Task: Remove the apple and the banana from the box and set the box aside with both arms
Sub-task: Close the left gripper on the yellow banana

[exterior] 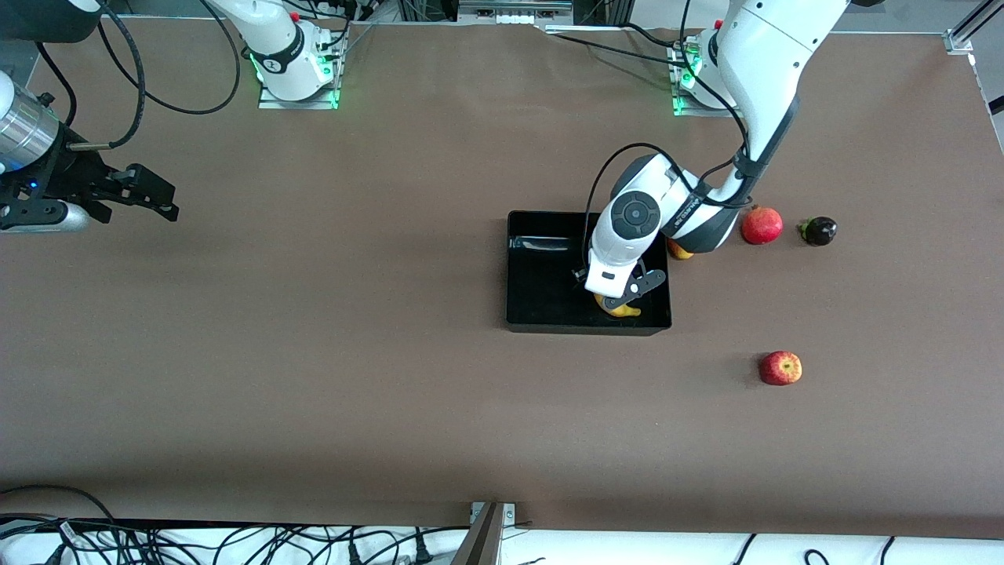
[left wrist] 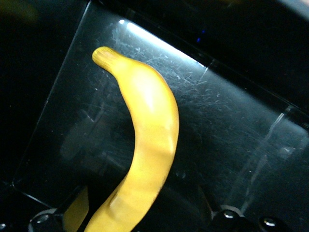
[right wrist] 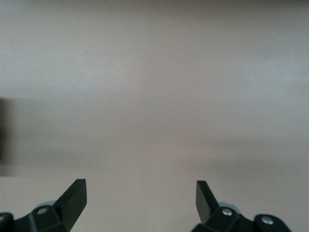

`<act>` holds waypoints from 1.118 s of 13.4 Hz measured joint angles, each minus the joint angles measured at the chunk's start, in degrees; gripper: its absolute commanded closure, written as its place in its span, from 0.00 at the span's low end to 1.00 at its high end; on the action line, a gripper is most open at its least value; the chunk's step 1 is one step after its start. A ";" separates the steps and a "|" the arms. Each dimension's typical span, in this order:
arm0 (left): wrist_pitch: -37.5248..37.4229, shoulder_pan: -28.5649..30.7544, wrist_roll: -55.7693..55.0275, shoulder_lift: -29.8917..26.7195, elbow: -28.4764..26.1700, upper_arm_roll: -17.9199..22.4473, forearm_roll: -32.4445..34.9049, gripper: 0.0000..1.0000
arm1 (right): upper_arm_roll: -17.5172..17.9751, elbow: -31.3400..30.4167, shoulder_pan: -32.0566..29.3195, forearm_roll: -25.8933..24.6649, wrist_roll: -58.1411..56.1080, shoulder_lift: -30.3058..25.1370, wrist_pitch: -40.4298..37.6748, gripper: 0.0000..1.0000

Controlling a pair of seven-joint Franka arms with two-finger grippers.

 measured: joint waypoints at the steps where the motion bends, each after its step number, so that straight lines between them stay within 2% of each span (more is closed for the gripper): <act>1: 1.48 0.00 -1.65 0.44 -0.57 -0.05 1.99 0.00 | 0.00 0.00 0.00 0.00 0.00 0.00 0.00 0.00; 2: 2.84 0.00 -3.69 1.16 -1.09 -0.11 4.26 0.19 | 0.00 0.00 0.00 0.00 0.00 0.00 0.00 0.00; 4: 4.37 0.00 -7.69 2.98 -1.44 -0.21 8.25 0.80 | 0.00 0.00 0.00 0.00 0.00 0.00 0.00 0.00; 5: 5.52 0.00 -8.85 3.58 -1.40 -0.30 9.07 1.00 | 0.00 0.00 0.00 0.00 0.00 0.00 0.00 0.00; 11: 3.54 0.18 -9.46 2.95 -0.68 -1.18 9.65 1.00 | 0.00 0.00 0.00 0.00 0.00 0.00 0.00 0.00; 13: -2.32 0.86 -8.58 0.97 1.11 -2.27 8.55 1.00 | 0.00 0.00 0.00 0.00 0.00 0.00 0.00 0.00; 15: -11.06 2.64 -1.62 -2.80 4.49 -3.18 2.09 1.00 | 0.00 0.00 0.00 0.00 0.00 0.00 0.00 0.00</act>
